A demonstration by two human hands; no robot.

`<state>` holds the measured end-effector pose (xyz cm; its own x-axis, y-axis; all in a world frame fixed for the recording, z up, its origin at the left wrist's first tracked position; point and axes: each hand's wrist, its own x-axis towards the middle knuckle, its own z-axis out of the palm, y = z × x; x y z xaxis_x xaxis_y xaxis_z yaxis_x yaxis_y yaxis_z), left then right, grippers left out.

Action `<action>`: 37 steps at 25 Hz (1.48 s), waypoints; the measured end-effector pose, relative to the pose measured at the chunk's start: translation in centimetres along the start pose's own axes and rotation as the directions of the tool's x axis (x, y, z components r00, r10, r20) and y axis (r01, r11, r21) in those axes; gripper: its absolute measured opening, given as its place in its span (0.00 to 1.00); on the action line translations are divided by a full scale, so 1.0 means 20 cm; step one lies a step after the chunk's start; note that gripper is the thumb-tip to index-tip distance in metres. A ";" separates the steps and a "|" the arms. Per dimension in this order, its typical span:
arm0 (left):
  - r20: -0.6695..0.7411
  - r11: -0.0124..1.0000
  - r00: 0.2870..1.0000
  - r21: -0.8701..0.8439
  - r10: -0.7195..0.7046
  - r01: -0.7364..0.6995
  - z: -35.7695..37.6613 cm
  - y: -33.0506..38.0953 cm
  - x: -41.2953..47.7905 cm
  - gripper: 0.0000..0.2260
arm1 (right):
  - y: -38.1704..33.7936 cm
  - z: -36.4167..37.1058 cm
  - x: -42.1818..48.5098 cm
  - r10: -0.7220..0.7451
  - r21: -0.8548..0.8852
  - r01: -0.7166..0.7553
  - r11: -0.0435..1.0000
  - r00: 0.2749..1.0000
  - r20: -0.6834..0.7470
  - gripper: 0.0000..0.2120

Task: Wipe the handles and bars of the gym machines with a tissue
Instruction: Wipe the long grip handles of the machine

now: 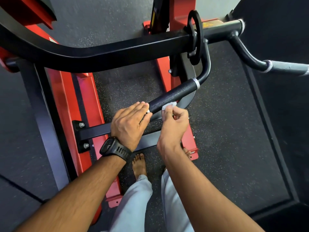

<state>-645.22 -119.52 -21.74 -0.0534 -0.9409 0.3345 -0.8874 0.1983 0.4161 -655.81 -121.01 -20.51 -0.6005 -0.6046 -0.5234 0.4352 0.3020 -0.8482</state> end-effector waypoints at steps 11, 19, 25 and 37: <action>0.003 1.000 1.000 -0.007 -0.018 0.018 0.00 0.01 0.00 0.12 | -0.26 -0.13 0.04 -0.445 -0.459 0.685 0.565 0.722 0.530 0.03; -0.010 0.996 0.997 -0.023 -0.082 0.082 0.02 0.03 -0.02 0.14 | -0.54 0.13 0.25 0.120 -0.291 0.884 -0.365 0.355 0.927 0.10; -0.026 0.998 0.998 -0.011 -0.063 0.063 0.02 0.03 -0.01 0.14 | -0.59 0.16 0.26 0.194 -0.332 0.860 -0.388 0.428 0.883 0.09; 0.026 0.999 0.998 -0.004 -0.052 0.053 0.01 0.02 0.00 0.15 | -0.57 0.12 0.30 0.076 -0.343 0.841 -0.419 0.409 0.909 0.11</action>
<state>-645.57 -119.52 -21.74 -0.0188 -0.9569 0.2898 -0.8870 0.1497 0.4369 -662.81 -129.78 -13.75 0.3975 -0.8945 -0.2044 -0.9173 -0.3818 -0.1130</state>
